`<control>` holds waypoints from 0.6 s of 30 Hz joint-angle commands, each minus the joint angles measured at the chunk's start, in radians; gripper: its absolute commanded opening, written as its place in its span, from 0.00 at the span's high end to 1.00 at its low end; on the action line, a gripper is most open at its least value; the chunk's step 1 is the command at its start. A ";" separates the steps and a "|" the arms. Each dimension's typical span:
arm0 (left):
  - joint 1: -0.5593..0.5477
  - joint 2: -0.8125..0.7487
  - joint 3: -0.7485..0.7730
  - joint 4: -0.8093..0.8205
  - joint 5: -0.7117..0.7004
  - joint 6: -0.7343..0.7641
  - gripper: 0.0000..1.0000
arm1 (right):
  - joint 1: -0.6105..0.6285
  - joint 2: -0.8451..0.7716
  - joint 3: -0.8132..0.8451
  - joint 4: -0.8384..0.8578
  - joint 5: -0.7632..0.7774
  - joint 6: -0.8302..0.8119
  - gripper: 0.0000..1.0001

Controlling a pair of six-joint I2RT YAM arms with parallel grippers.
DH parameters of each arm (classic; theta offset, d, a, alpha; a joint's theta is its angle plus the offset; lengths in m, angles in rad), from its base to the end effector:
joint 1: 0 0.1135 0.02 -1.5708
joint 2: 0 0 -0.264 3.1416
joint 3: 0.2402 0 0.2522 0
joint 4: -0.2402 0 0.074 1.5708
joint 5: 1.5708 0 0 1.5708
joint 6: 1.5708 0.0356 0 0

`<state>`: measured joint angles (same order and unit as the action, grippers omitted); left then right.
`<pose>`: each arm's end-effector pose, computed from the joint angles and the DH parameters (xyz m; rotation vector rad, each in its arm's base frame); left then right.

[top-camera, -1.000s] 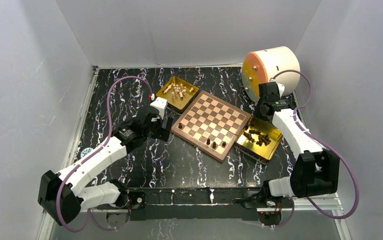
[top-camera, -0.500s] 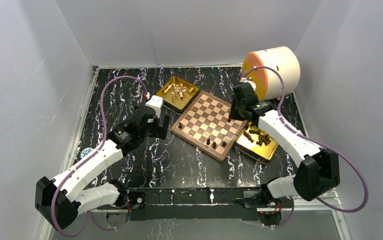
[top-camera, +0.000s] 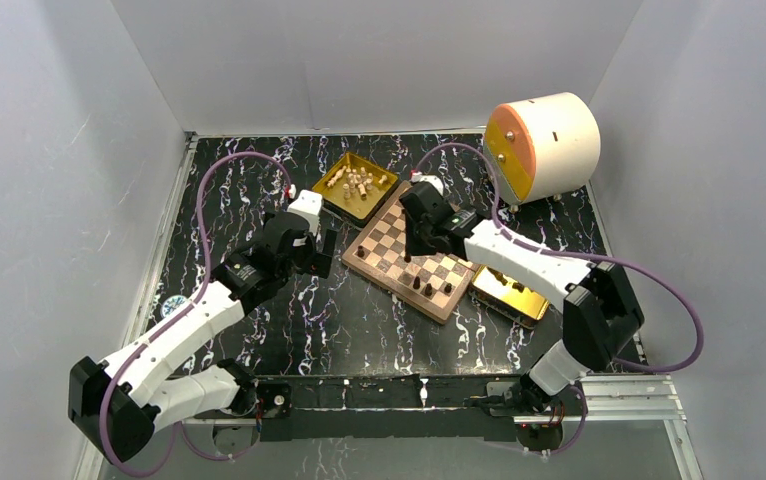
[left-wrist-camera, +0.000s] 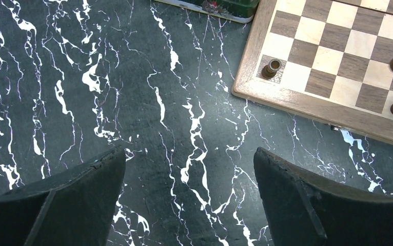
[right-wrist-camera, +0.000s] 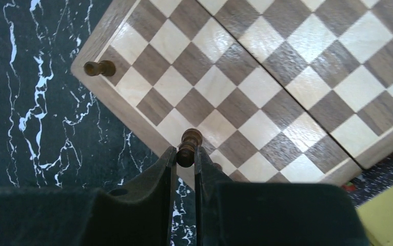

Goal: Set up the chess pieces on the board
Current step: Place the chess piece on the chessboard.

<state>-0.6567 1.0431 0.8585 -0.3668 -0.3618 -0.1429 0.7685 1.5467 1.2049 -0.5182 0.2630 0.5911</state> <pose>0.1901 -0.1306 0.2994 0.3219 2.0594 -0.1018 0.2475 0.2264 0.2697 -0.0957 2.4136 0.3148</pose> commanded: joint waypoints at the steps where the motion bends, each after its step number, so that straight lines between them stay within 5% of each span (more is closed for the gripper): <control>1: -0.003 -0.036 -0.004 0.009 -0.040 0.003 0.09 | 0.038 0.040 0.071 0.052 0.027 0.012 0.82; 18: -0.003 -0.072 -0.010 0.014 -0.078 0.000 0.08 | 0.092 0.200 0.167 0.086 0.040 0.003 0.82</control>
<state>-0.6567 0.9932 0.8570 -0.3664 -0.4088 -0.1417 0.8516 1.7302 1.3136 -0.4728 0.2855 0.5980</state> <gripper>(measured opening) 0.915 0.238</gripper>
